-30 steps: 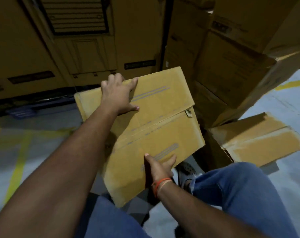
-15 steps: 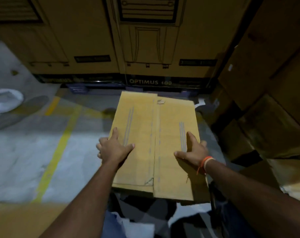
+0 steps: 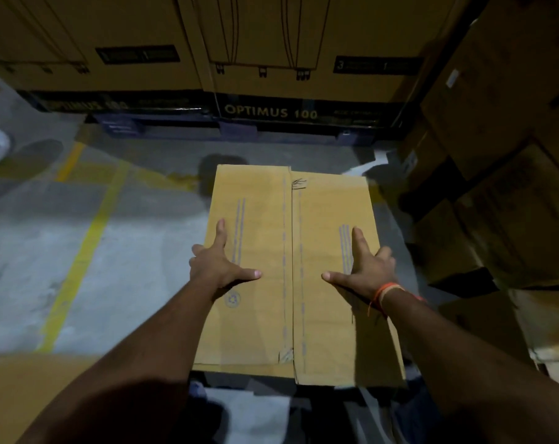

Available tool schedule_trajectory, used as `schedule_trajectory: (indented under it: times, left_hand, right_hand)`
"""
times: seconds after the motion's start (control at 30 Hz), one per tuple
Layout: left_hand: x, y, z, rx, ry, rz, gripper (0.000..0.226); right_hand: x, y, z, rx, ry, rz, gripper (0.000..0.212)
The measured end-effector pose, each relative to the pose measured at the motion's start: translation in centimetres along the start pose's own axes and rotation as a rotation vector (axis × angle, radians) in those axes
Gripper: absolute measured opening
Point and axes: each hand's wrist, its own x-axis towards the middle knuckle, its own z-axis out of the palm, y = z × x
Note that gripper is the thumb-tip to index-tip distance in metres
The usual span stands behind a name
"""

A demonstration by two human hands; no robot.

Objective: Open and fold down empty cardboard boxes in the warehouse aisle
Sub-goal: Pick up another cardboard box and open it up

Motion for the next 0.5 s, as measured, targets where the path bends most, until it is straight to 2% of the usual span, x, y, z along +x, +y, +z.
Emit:
schedule_trajectory:
  times: [0.2, 0.3, 0.37, 0.43, 0.5]
  left_hand:
    - [-0.6, 0.5, -5.0, -0.012, 0.091, -0.024, 0.143]
    - [-1.8, 0.8, -9.1, 0.126, 0.25, 0.024, 0.142]
    - [-3.1, 1.3, -10.5, 0.208, 0.368, 0.068, 0.131]
    - [-4.3, 2.7, -10.0, 0.287, 0.408, 0.099, 0.121]
    - [-4.4, 3.8, -8.1, 0.301, 0.339, 0.169, 0.116]
  right_hand:
    - [0.6, -2.4, -1.2, 0.12, -0.012, -0.099, 0.125]
    - [0.7, -4.1, -1.8, 0.252, -0.049, -0.165, 0.117]
    - [0.7, -5.1, -1.6, 0.318, -0.097, -0.143, 0.108]
    - [0.7, -5.9, -0.7, 0.232, -0.116, -0.084, 0.096]
    - [0.5, -6.3, 0.2, 0.139, -0.15, -0.042, 0.091]
